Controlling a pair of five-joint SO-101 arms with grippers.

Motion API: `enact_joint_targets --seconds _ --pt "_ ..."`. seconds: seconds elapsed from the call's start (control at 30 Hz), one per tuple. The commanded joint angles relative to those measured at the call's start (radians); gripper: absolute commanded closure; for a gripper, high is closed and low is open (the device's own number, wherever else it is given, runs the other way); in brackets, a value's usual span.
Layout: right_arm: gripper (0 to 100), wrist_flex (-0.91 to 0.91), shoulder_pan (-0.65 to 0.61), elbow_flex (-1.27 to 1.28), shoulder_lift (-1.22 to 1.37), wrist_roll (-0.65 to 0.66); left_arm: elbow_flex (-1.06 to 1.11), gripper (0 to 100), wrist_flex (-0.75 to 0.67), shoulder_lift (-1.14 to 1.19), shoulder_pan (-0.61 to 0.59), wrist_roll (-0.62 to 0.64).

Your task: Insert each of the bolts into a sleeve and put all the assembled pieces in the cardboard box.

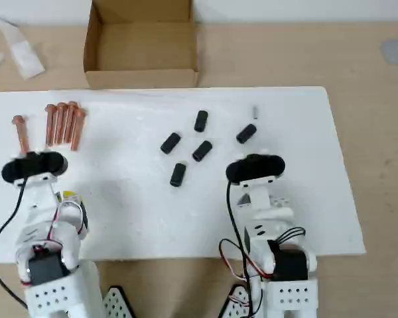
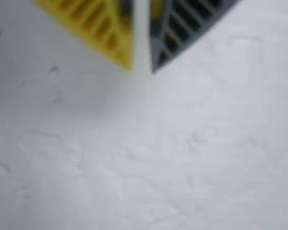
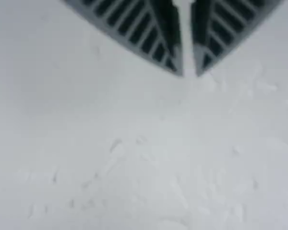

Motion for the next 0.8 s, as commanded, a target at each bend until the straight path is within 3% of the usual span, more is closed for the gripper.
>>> enact_joint_targets --seconds 0.0,0.13,0.23,0.43,0.63,0.77 --pt "98.9 -0.037 0.013 -0.045 -0.105 -0.008 -0.224 93 -0.038 0.245 -0.066 -0.018" --pt "98.9 -0.037 0.010 -0.165 0.005 -0.011 -0.575 93 -0.049 0.696 -0.164 -0.017" --pt "98.9 -0.080 0.008 -0.289 0.226 -0.029 -0.850 93 -0.017 1.076 -0.212 -0.018" --pt "98.9 -0.121 -0.082 -0.722 0.849 -0.152 -1.430 93 0.244 1.704 -0.230 -0.086" --pt "98.9 -0.124 -0.200 -1.079 1.326 -0.189 -1.953 92 0.483 2.078 -0.233 -0.157" --pt "98.9 -0.127 -0.228 -1.201 1.477 -0.189 -2.185 91 0.526 2.224 -0.233 -0.215"
